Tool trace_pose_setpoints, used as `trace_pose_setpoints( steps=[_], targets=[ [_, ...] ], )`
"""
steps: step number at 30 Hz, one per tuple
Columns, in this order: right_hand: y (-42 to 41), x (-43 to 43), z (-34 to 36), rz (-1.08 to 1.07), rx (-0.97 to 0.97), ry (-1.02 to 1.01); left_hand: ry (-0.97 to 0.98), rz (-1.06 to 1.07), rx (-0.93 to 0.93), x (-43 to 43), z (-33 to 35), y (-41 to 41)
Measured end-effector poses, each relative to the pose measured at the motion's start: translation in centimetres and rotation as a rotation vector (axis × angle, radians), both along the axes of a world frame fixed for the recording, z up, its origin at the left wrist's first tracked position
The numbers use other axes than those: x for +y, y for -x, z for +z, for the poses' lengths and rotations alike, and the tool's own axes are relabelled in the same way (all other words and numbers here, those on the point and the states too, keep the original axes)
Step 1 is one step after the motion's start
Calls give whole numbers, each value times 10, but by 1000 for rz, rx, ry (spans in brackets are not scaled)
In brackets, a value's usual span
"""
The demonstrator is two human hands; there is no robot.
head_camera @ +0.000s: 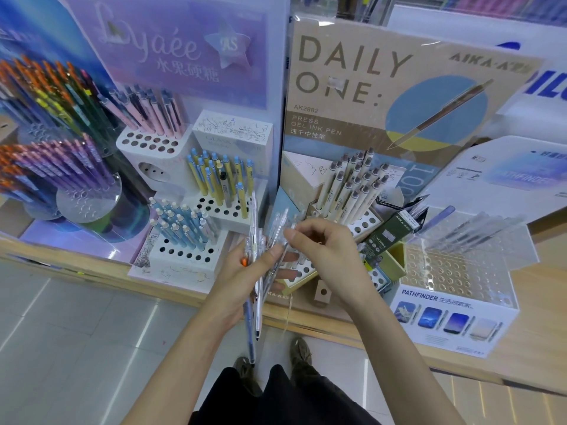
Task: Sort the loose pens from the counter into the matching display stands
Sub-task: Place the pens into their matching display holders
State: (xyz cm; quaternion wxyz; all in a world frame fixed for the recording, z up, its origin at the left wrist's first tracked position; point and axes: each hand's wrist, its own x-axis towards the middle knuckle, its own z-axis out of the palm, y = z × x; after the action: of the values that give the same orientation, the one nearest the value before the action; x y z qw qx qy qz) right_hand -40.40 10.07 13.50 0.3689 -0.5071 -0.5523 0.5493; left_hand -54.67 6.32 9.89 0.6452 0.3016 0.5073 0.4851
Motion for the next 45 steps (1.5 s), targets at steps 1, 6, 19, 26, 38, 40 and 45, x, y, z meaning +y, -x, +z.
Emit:
trace_pose_setpoints(
  steps=[1,6,19,26,38,40,45],
  targets=[
    [-3,-2,-1,-20,-5,-16,13,25,-21,0,-2,-1],
    [-32,-12,-8,-210,24,-76,52,174,7,0,-12,8],
    [-25,-35,-52,-438,-280,-230,51,212,54,-11,-24,22],
    [-22,-35,-52,-403,-356,-268,37,205,54,-12,-20,26],
    [-2,-42,-69,-193,-624,-365,1,191,20,-3,-10,29],
    [3,-40,-70,-190,-647,-338,1,188,22,-3,-8,28],
    [5,-35,-71,-179,-694,-327,3,168,7,-4,-7,27]
  ],
)
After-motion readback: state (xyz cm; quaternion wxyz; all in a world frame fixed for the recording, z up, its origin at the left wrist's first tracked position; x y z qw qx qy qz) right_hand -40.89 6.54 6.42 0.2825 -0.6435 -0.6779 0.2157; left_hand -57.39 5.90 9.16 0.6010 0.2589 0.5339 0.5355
